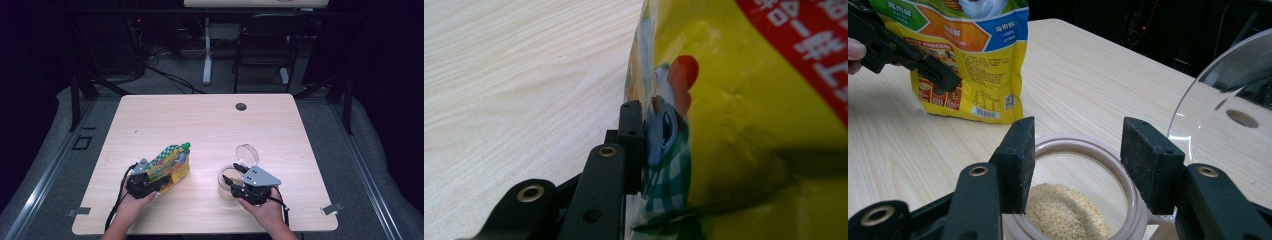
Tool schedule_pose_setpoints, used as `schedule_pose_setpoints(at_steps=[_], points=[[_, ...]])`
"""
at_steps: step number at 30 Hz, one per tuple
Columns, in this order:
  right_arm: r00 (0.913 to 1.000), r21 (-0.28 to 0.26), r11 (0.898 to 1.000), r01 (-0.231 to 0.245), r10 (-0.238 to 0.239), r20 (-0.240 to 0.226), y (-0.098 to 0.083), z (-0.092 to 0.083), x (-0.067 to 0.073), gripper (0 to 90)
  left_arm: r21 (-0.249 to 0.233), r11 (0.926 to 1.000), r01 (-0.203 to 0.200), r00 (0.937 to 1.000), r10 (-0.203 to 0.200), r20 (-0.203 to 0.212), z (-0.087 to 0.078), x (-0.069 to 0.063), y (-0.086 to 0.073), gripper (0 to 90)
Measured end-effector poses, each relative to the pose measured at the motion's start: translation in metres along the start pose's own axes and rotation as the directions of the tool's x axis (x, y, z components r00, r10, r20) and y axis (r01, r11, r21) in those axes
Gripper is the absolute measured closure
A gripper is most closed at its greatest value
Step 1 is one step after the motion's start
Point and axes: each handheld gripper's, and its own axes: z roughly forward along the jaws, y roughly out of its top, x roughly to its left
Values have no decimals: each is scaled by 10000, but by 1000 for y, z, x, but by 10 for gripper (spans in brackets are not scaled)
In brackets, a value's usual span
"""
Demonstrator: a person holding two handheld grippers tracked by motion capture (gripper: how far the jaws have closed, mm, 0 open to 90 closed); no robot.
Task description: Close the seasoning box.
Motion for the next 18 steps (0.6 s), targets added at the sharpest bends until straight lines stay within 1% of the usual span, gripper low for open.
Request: schedule_pose_setpoints(at_steps=[4, 5, 11, 14, 18], points=[[10000, 39, 10000, -8, 8, 3, 0, 0, -1, 477, 51, 10000, 0, 10000, 0, 20, 0, 2, -1, 777], [10000, 24, 10000, -19, 19, -12, 0, 0, -1, 476, 59, 10000, 81, 10000, -81, 19, -1, 2, -2, 774], [10000, -19, 10000, -18, 18, 12, 0, 0, -1, 477, 43, 10000, 87, 10000, -87, -37, -2, 3, -3, 749], [10000, -57, 10000, -31, 31, 5, 0, -1, -1, 477, 73, 9998, 196, 9998, -196, -24, -3, 4, -4, 734], [10000, -59, 10000, -32, 32, 5, 0, -1, -1, 476, 60, 9996, 264, 9996, -264, -61, -4, 5, -4, 688]])
